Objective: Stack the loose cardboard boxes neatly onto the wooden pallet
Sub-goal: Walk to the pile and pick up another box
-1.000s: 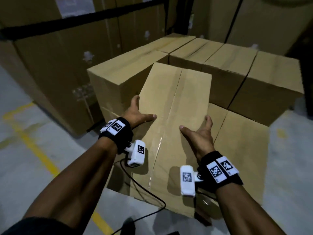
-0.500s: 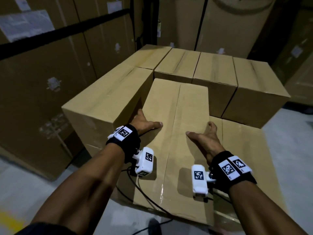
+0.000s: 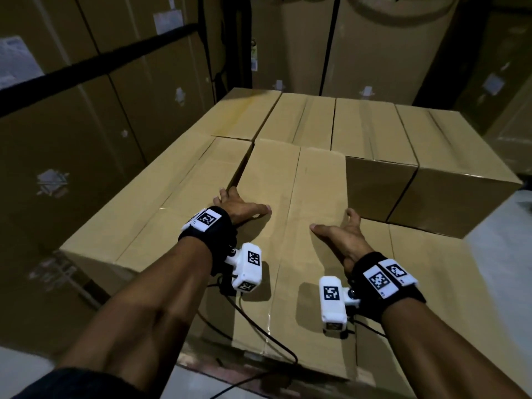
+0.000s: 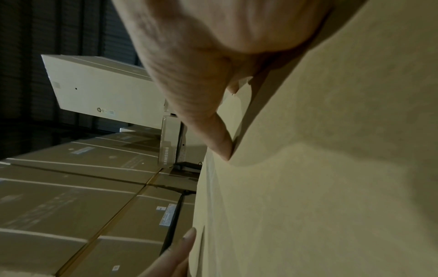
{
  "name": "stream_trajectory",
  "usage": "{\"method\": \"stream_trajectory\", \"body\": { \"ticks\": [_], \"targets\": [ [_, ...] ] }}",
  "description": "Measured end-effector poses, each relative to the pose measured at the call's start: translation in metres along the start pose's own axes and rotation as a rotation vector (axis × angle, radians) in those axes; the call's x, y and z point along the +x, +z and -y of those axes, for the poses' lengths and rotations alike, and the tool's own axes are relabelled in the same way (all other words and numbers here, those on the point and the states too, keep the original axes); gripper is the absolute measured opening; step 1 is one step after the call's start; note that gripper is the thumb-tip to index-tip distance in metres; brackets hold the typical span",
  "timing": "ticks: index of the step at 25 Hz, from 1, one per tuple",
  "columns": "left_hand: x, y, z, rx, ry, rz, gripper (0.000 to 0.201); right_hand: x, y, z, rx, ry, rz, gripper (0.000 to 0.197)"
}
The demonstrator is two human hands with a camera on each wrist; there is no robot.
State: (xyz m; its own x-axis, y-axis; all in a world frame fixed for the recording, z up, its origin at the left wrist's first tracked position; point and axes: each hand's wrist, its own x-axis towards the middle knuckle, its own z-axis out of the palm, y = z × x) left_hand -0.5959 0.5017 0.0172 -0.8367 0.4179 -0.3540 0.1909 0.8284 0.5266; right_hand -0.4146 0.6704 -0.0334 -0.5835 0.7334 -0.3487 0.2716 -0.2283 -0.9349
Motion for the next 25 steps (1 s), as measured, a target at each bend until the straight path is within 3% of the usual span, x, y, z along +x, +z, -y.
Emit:
{"method": "stream_trajectory", "body": {
  "ticks": [4,9,15,25],
  "targets": [
    [0.030,-0.002,-0.001,-0.002,-0.025,-0.012,0.117,0.021,0.014,0.003,0.025,0.020,-0.003,0.140],
    [0.052,-0.005,0.004,-0.005,-0.008,-0.001,0.108,0.039,0.024,0.004,-0.022,0.022,-0.044,0.117],
    [0.064,-0.001,0.014,0.075,-0.004,-0.026,0.100,0.048,0.036,-0.001,-0.052,0.044,-0.028,0.125],
    [0.067,0.003,0.019,0.223,0.025,0.049,0.094,0.055,0.045,0.003,-0.134,0.103,-0.011,0.111]
  ]
}}
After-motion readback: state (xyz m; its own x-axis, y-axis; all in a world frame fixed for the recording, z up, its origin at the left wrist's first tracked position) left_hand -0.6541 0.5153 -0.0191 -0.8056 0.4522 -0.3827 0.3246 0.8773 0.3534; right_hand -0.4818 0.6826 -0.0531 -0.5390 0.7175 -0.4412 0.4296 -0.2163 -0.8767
